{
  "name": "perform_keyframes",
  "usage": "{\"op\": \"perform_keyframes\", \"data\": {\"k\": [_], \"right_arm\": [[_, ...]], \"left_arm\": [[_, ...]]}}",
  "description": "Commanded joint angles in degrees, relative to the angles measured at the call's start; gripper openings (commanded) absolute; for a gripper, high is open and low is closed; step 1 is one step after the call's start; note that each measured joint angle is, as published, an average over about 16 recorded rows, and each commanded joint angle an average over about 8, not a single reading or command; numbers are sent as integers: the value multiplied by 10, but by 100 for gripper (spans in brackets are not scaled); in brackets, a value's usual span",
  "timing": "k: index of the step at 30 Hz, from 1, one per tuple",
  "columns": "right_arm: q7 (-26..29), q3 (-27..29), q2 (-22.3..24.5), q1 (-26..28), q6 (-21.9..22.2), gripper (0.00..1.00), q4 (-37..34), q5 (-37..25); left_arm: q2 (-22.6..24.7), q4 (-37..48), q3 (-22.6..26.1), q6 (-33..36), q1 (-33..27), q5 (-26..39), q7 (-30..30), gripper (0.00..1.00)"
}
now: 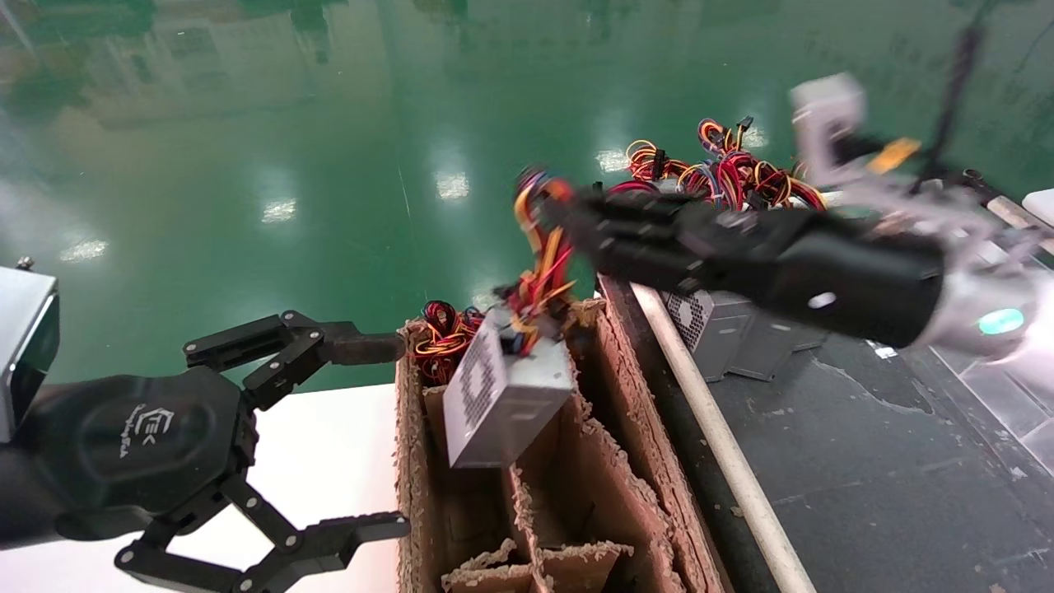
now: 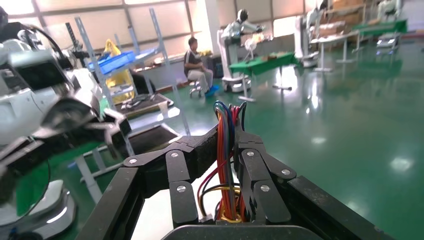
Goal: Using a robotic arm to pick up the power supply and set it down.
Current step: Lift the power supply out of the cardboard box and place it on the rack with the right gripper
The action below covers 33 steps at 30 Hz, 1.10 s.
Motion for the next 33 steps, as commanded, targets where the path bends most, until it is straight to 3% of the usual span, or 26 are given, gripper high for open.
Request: {"op": "perform_keyframes", "data": {"k": [1,10,21,27,33], "right_arm": [[13,5,19,4,-4,0,13,10],[39,13,108,17,-7,0,29,32],[26,15,209,12,-9,0,4,51],[6,4,229,6,-7,0,-31,45],[-12,-11,221,6,-6,0,-63,33]], "left_arm": [[0,0,0,0,0,0,0,100],[0,0,0,0,0,0,0,100],[0,0,0,0,0,0,0,100],[0,0,0,0,0,0,0,100],[0,0,0,0,0,0,0,100]]}}
